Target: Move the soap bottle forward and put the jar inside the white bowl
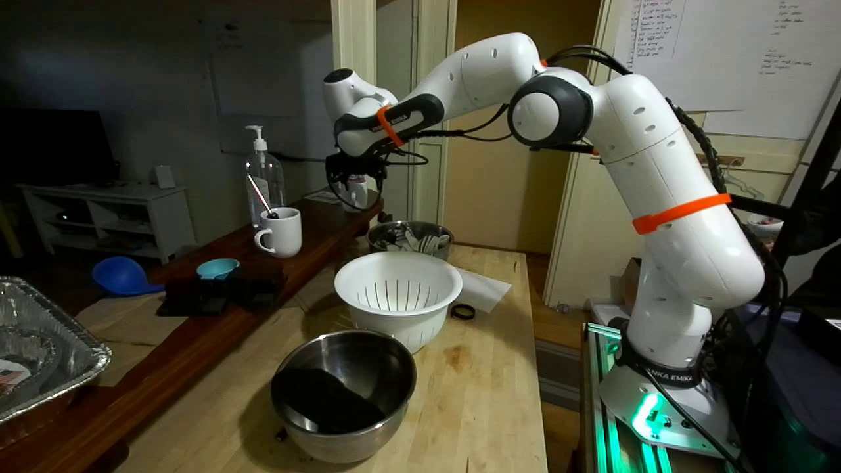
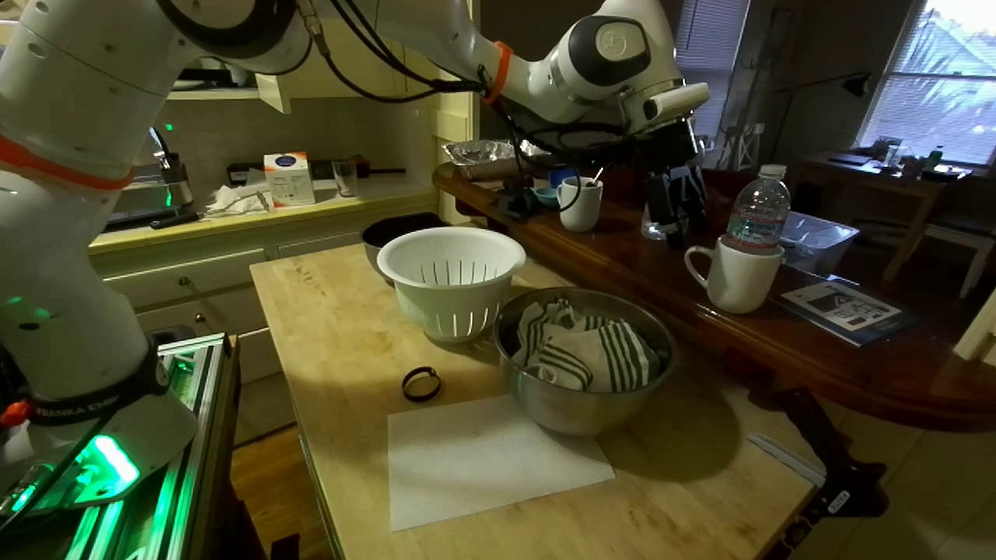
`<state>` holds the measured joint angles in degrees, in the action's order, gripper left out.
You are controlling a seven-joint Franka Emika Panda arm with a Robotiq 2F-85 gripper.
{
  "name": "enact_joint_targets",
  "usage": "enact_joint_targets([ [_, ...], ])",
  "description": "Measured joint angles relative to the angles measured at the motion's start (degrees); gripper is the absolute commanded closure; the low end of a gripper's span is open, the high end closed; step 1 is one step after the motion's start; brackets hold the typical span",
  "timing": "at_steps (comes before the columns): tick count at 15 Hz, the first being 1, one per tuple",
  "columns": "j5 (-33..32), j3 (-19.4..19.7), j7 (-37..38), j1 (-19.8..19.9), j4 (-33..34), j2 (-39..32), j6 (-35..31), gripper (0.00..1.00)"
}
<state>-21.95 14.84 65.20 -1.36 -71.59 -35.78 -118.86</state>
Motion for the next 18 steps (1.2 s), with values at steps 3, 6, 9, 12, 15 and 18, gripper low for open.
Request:
enact_joint_targets([
  [3, 0.2, 0.0, -0.2, 0.6, 0.8, -0.7, -3.0, 0.00],
  [6, 0.9, -0.1, -1.3, 1.5, 1.6, -1.8, -5.8, 0.00],
  [9, 0.9, 0.0, -1.3, 1.4, 1.6, -1.8, -5.8, 0.00],
  [12, 0.9, 0.0, -1.3, 1.3, 1.6, -1.8, -5.8, 0.00],
  [15, 0.9, 0.0, -1.5, 1.4, 1.6, -1.8, -5.8, 0.00],
  [18, 1.9, -0.4, -3.3, 1.9, 1.6, -1.9, -6.7, 0.00],
])
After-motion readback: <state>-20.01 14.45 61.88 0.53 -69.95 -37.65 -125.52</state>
